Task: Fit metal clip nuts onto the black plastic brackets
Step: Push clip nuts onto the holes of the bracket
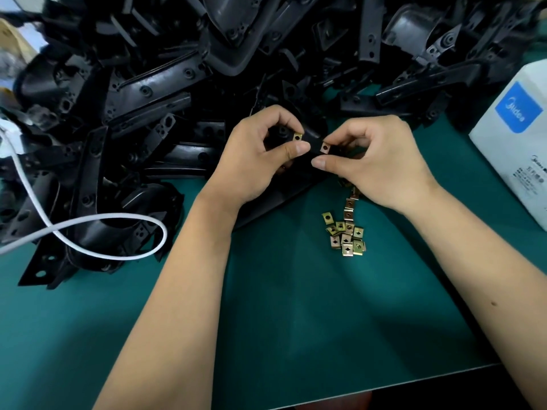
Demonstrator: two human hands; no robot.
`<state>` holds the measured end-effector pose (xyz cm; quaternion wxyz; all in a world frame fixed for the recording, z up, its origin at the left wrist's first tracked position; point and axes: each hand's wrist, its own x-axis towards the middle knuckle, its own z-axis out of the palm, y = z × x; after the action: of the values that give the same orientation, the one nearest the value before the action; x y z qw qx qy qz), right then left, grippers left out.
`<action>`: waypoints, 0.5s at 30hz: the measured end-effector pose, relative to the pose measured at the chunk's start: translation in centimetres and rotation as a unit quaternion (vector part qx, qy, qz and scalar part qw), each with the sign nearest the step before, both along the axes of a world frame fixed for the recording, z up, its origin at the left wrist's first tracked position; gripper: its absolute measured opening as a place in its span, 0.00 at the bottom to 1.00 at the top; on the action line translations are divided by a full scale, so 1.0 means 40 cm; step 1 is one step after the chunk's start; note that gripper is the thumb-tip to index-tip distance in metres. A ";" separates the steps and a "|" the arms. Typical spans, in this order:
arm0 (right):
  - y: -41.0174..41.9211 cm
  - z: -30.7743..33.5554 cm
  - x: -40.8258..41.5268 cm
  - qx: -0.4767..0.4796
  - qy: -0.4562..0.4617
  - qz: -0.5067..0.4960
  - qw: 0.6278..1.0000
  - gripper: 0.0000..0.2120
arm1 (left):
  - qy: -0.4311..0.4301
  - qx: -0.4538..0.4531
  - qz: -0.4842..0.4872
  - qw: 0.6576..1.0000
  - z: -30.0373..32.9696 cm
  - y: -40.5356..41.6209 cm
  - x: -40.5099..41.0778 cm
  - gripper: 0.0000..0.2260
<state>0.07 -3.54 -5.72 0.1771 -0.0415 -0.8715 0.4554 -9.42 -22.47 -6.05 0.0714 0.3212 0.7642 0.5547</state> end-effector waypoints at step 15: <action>0.021 0.035 0.068 0.020 0.016 0.028 0.999 0.08 | 0.013 -0.018 -0.030 0.999 0.050 0.021 0.048 0.04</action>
<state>2.78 -2.71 -4.31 0.1792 -0.0060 -0.8781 0.4436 -7.49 -21.65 -4.06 0.0840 0.3499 0.7646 0.5347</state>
